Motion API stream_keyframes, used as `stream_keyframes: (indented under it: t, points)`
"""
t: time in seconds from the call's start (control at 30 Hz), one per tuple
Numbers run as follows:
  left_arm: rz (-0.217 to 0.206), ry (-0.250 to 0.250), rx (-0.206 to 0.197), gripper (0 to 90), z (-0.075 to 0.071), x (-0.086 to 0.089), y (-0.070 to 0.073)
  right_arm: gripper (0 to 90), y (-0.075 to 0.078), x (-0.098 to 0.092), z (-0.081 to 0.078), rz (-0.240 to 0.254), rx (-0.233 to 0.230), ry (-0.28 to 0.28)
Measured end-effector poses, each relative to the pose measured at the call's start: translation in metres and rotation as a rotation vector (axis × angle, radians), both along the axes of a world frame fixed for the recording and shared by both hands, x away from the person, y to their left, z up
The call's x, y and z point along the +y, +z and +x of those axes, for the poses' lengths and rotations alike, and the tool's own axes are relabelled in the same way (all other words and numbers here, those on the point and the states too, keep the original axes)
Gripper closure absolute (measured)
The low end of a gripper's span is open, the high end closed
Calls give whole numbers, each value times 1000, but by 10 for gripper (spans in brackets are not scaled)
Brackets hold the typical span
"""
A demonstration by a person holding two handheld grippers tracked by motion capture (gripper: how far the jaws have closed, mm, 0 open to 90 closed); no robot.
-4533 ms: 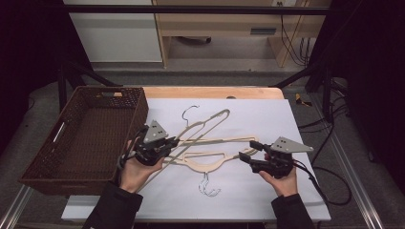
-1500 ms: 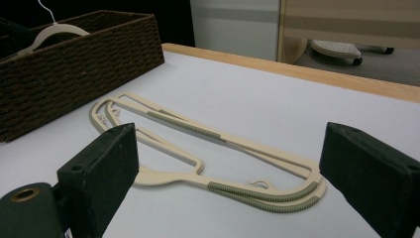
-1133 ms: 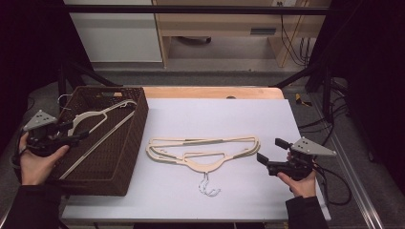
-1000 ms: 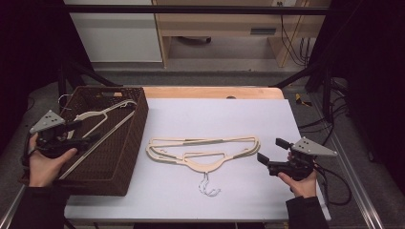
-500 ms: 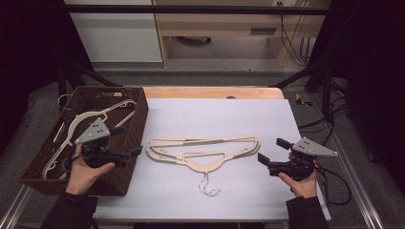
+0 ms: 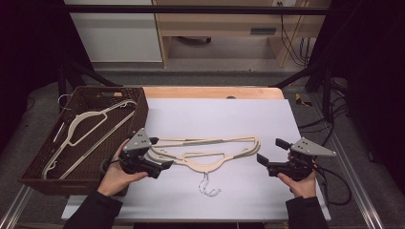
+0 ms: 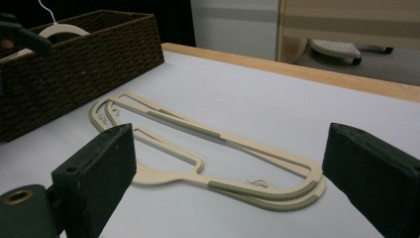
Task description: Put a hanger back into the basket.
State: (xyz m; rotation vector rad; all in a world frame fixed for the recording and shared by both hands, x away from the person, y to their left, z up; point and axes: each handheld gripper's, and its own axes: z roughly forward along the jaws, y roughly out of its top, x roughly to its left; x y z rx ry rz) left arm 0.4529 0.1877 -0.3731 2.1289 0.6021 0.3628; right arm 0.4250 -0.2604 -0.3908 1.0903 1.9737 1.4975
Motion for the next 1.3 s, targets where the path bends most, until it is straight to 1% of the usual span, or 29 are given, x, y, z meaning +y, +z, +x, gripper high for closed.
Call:
stream_keyframes:
  t: [0.13,0.3,0.4,0.43,0.53,0.57,0.63,0.77,0.8,0.83,0.9,0.93,1.0,1.03,1.07,1.13,1.27,1.3]
  points:
    - [20,-18,24,86,4,-12,-10,68,0,0,-1,0,-5,2]
    - [61,-39,55,111,12,-22,-24,67,0,1,-1,-7,-2,7]
    - [111,-43,74,121,18,-26,-34,68,0,1,-2,-8,-6,16]
    - [117,-44,82,128,20,-26,-36,68,0,1,-1,-5,-5,14]
    - [155,-34,100,155,25,-27,-45,68,0,2,-1,-6,-4,14]
    - [157,-33,107,159,26,-28,-48,68,0,2,-1,-8,-2,14]
    - [184,-32,117,177,29,-29,-53,68,-1,3,-1,-11,-1,20]
    - [261,-21,125,194,34,-32,-61,68,-1,4,-1,-11,1,22]
    - [262,-18,131,202,36,-32,-63,68,-1,4,-1,-11,1,23]
    - [278,-18,137,209,38,-33,-66,68,-1,4,-1,-12,-2,23]
    - [290,-18,144,228,40,-34,-71,68,-1,4,-1,-11,0,23]
    - [290,-16,155,246,41,-35,-74,68,-1,4,0,-16,-2,27]
    - [315,-16,168,269,43,-35,-79,68,-1,5,0,-14,0,23]
    - [313,-14,171,295,44,-34,-81,68,-1,5,0,-12,1,21]
    - [322,-7,174,323,45,-34,-82,68,-2,5,0,-12,2,22]
    - [329,4,169,375,45,-35,-84,68,-2,5,0,-14,1,25]
    - [354,11,150,437,46,-35,-87,68,-2,5,0,-18,2,27]
    - [349,8,158,443,46,-35,-87,68,-2,6,0,-18,3,28]
